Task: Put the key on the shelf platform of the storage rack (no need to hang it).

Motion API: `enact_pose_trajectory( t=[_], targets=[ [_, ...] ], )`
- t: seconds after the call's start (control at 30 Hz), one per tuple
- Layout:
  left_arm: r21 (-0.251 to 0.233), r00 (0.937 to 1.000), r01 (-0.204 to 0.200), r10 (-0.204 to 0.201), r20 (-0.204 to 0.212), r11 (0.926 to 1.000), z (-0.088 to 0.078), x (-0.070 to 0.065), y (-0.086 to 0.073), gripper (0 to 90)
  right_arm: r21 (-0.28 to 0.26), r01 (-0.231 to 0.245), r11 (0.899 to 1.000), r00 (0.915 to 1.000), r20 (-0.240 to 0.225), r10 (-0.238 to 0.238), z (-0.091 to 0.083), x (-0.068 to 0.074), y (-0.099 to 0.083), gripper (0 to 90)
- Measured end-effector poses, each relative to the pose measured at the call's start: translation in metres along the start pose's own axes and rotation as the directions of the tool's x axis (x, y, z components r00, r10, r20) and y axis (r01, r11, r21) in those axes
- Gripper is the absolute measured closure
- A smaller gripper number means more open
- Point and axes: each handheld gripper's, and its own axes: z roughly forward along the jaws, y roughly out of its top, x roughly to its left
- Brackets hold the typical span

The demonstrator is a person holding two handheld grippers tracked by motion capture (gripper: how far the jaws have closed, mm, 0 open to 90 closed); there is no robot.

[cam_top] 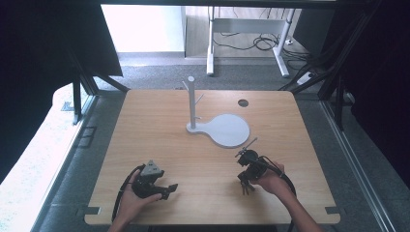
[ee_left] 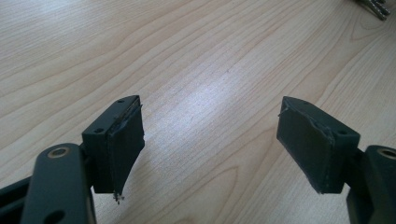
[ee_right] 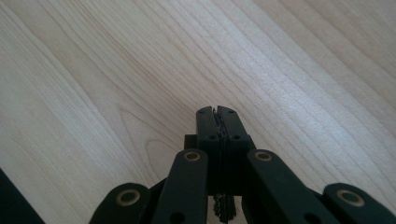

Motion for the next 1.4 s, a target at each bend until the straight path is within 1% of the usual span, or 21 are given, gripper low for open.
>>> enact_pose_trajectory(
  t=[0.03,0.07,0.17,0.37,0.53,0.83,0.93,1.2,1.33,1.4],
  targets=[
    [-0.002,1.0000,0.000,0.000,0.000,1.0000,0.000,0.000,0.000,23.3,-0.004,0.007,1.000,1.0000,-0.004,-0.007,-0.002,0.000,0.000,89.5],
    [-0.007,1.0000,0.005,-0.005,0.001,1.0000,0.000,0.000,0.000,23.3,-0.004,0.006,1.000,1.0000,0.000,-0.006,-0.004,0.001,0.000,89.6],
    [-0.005,1.0000,0.003,-0.003,0.001,1.0000,-0.001,0.001,0.000,23.3,-0.012,0.021,1.000,0.9997,0.010,-0.021,-0.012,0.003,-0.001,89.6],
    [-0.004,1.0000,0.003,-0.003,0.001,1.0000,0.000,0.000,0.000,23.3,-0.052,0.013,0.999,0.9997,0.019,-0.012,-0.032,0.000,-0.001,89.6],
    [-0.003,1.0000,0.003,-0.003,0.000,1.0000,-0.001,0.001,0.000,23.3,-0.066,0.010,0.998,0.9995,0.032,-0.007,-0.045,-0.002,0.001,89.6],
    [-0.008,1.0000,0.007,-0.007,-0.001,0.9999,-0.001,0.002,-0.001,23.3,-0.073,0.008,0.997,0.9993,0.036,-0.006,-0.053,-0.005,0.005,89.7],
    [-0.013,0.9999,0.006,-0.006,-0.010,0.9999,-0.002,0.002,-0.001,23.4,-0.073,0.006,0.997,0.9993,0.036,-0.003,-0.055,-0.007,0.006,89.6],
    [-0.015,0.9999,0.004,-0.004,-0.009,0.9999,-0.002,0.002,0.000,23.5,-0.082,0.000,0.997,0.9991,0.041,0.003,-0.059,-0.011,0.008,89.6],
    [-0.010,1.0000,0.005,-0.005,-0.007,0.9999,-0.001,0.001,-0.001,23.4,-0.087,-0.012,0.996,0.9990,0.041,0.016,-0.062,-0.013,0.011,89.6],
    [-0.005,1.0000,-0.001,0.001,-0.006,1.0000,0.000,0.002,-0.001,23.4,-0.092,-0.020,0.996,0.9988,0.043,0.024,-0.064,-0.014,0.013,89.6]
  ],
)
